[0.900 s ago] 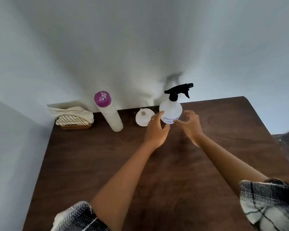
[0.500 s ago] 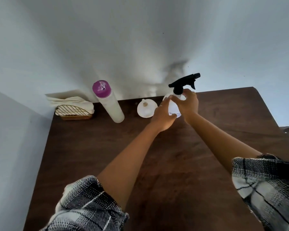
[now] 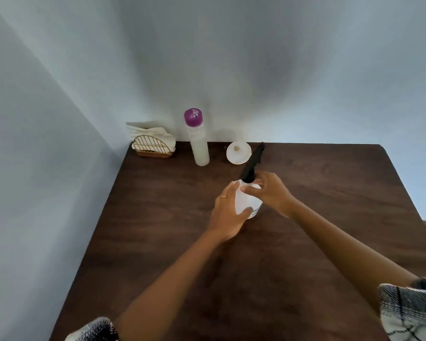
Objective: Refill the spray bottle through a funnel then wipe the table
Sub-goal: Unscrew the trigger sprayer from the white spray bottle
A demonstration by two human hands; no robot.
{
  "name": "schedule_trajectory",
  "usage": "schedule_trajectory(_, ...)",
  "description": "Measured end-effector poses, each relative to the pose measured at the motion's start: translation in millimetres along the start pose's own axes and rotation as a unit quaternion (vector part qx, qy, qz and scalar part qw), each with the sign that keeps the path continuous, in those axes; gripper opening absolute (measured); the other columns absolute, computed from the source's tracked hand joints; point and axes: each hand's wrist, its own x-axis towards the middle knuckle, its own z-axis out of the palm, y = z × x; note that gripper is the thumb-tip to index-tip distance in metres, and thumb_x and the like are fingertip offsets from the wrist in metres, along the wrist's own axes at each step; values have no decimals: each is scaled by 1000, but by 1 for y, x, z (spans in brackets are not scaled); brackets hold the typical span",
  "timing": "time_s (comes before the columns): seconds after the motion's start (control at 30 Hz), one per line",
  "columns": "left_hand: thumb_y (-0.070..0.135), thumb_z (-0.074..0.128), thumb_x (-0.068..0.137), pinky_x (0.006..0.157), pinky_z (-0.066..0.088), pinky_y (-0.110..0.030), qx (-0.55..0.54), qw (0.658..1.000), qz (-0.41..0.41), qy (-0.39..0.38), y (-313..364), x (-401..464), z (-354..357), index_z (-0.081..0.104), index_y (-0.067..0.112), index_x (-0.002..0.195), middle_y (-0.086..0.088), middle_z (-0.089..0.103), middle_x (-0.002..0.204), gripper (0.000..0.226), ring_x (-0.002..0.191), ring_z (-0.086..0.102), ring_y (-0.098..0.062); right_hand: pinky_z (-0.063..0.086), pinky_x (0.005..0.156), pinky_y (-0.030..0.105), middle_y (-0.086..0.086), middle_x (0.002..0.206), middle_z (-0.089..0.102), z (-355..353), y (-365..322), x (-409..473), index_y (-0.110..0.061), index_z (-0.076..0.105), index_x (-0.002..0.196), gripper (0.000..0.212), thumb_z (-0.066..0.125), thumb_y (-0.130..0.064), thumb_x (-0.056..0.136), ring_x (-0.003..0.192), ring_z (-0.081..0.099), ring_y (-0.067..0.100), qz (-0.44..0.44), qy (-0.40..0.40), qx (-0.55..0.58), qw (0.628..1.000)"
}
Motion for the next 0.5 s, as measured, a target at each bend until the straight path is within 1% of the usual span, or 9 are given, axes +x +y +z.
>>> schedule_trajectory(0.07, 39, 62, 85, 105, 40, -42, 1, 1000, -21, 20, -9, -30, -3, 29, 21, 144, 1, 38, 147, 70, 134, 36, -23, 48, 93, 30, -4, 109, 69, 13, -8, -21, -15, 67, 109, 29, 72, -21, 81, 106, 61, 9, -25, -76, -13, 997)
schedule_trajectory(0.13, 51, 61, 82, 99, 45, -45, -17, 998, -41, 35, -21, -61, -2, 35, 24, 140, 3, 44, 141, 69, 128, 43, -21, 47, 88, 22, -8, 109, 67, 26, -13, -44, -16, 66, 110, 29, 71, -18, 82, 104, 59, 4, -41, -139, -18, 989)
schedule_trajectory(0.2, 64, 57, 78, 99, 46, -46, -35, 997, -56, 39, -32, -87, 1, 36, 33, 139, 11, 44, 140, 72, 127, 45, -17, 46, 82, 15, -10, 109, 66, 36, -15, -60, -16, 66, 112, 30, 69, -13, 82, 103, 59, 1, -46, -192, -16, 980)
schedule_trajectory(0.27, 69, 55, 76, 100, 46, -47, -44, 996, -68, 42, -43, -113, 8, 36, 40, 139, 16, 43, 140, 72, 127, 45, -15, 46, 77, 10, -10, 109, 65, 45, -15, -77, -14, 65, 114, 33, 68, -9, 82, 101, 59, -3, -52, -240, -21, 969)
schedule_trajectory(0.33, 68, 55, 76, 102, 44, -47, -33, 995, -80, 44, -47, -130, 12, 35, 39, 140, 14, 40, 143, 73, 129, 43, -16, 46, 74, 8, -10, 109, 64, 51, -16, -85, -13, 64, 115, 35, 66, -4, 81, 98, 57, -5, -52, -270, -34, 961)
schedule_trajectory(0.37, 66, 56, 78, 103, 42, -47, -27, 995, -88, 49, -46, -141, 15, 35, 36, 140, 11, 38, 144, 72, 130, 41, -17, 45, 75, 10, -8, 110, 64, 54, -15, -92, -13, 64, 115, 35, 65, -3, 81, 99, 57, -3, -50, -284, -44, 957)
schedule_trajectory(0.43, 59, 59, 81, 106, 39, -46, -15, 993, -99, 62, -47, -158, 21, 33, 31, 142, 6, 35, 146, 72, 131, 38, -19, 44, 79, 13, -2, 116, 64, 60, -11, -101, -11, 64, 114, 36, 64, -1, 80, 106, 57, 5, -49, -302, -53, 950)
schedule_trajectory(0.5, 53, 61, 83, 105, 39, -41, -5, 991, -109, 81, -45, -170, 25, 30, 29, 143, 5, 33, 147, 72, 131, 36, -19, 42, 83, 12, 2, 120, 63, 64, -8, -111, -10, 63, 114, 38, 63, 4, 79, 112, 55, 11, -48, -313, -41, 948)
